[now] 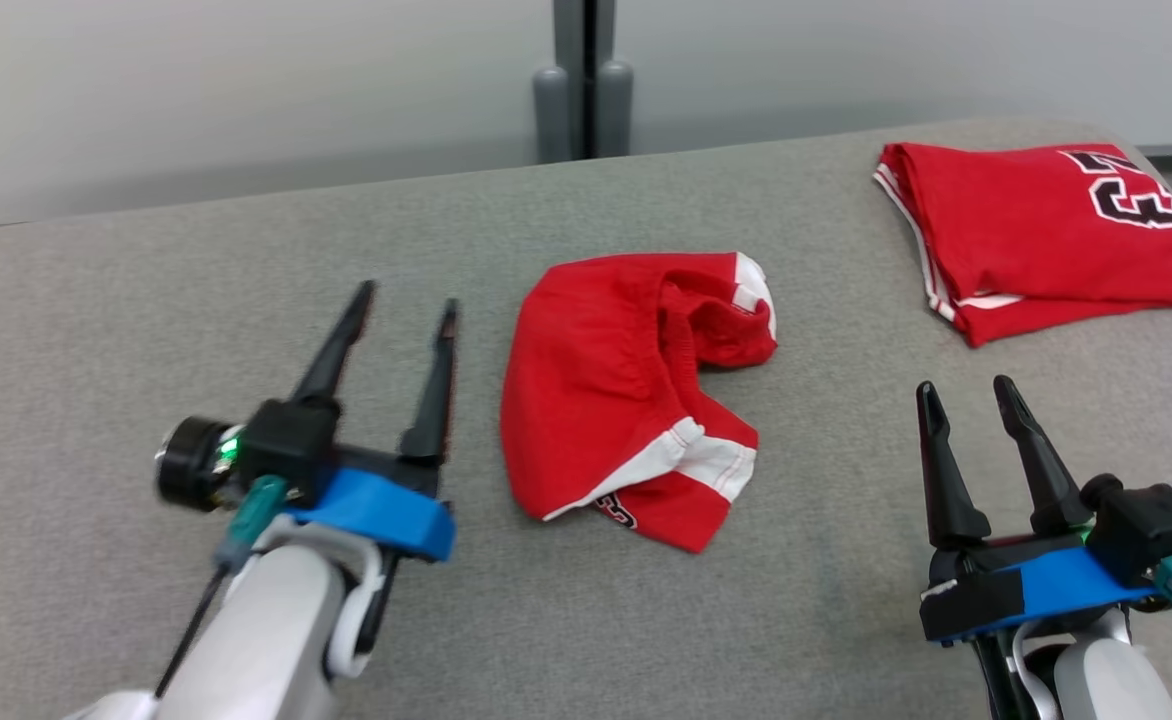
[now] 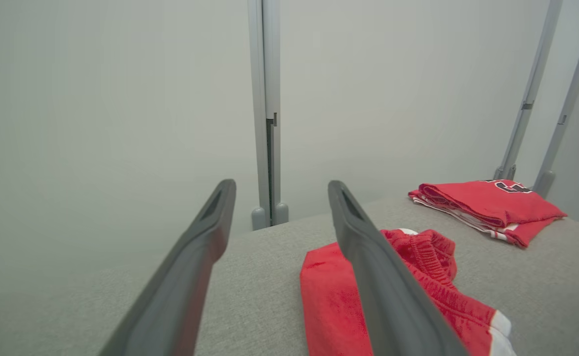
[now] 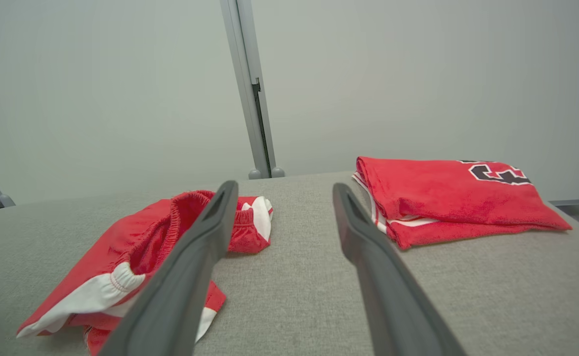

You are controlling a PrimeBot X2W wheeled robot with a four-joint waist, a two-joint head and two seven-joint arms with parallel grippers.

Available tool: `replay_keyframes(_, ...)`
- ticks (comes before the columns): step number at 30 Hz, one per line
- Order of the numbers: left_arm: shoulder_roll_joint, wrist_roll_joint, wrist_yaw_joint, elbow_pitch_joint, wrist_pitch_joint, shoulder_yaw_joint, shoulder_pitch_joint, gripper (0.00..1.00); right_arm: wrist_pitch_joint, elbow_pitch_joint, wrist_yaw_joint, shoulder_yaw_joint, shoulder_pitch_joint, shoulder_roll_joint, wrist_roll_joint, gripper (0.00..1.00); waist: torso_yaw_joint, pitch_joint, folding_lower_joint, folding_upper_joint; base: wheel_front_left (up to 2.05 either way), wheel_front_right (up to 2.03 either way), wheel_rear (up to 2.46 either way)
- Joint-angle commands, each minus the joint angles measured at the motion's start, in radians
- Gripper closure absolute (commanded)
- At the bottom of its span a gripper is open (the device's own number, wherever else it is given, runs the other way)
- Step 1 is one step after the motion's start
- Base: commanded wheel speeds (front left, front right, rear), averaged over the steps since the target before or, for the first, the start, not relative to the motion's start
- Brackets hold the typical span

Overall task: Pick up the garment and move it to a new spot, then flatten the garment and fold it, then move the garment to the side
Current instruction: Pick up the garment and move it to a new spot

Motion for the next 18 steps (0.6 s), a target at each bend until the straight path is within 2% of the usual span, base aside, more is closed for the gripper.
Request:
replay_keyframes(1, 0.014, -0.005, 0.010, -0.013, -0.005, 0.021, 0.021, 0.00, 0.003, -0.006, 0.000, -0.002, 0.013, 0.000, -0.008, 0.00, 0.011, -0.002, 0.0000, 0.0000, 0.00, 0.00, 0.00)
replay_keyframes(11, 0.081, -0.003, 0.070, -0.131, -0.006, 0.193, 0.171, 0.00, 0.023, -0.020, 0.000, -0.015, 0.044, 0.000, -0.009, 0.00, 0.084, -0.035, 0.0000, 0.0000, 0.00, 0.00, 0.00)
replay_keyframes(18, 0.090, 0.000, 0.067, -0.168, -0.006, 0.265, 0.263, 0.00, 0.038, -0.029, 0.000, -0.023, 0.066, 0.000, -0.010, 0.00, 0.109, -0.054, 0.0000, 0.0000, 0.00, 0.00, 0.00)
